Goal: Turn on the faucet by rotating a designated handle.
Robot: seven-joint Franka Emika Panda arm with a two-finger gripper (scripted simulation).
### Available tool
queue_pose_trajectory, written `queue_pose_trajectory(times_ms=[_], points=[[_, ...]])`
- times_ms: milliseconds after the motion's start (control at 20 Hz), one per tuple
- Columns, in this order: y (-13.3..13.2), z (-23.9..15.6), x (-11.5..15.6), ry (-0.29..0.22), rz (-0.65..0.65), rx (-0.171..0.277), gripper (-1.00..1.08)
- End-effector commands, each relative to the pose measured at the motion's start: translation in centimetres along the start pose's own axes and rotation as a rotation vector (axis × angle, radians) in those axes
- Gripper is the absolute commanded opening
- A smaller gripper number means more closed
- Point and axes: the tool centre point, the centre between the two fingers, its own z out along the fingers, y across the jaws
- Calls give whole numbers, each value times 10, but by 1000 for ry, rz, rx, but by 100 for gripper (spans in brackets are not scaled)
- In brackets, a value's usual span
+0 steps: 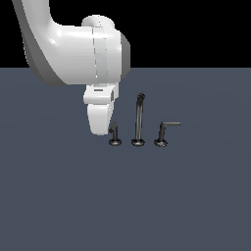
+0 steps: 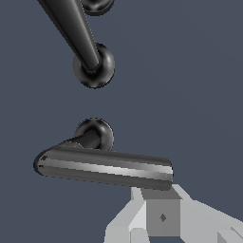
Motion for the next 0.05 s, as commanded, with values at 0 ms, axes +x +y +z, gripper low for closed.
queue_pose_trajectory(times_ms=[0], points=[[4, 0, 21, 7, 26, -4, -100]])
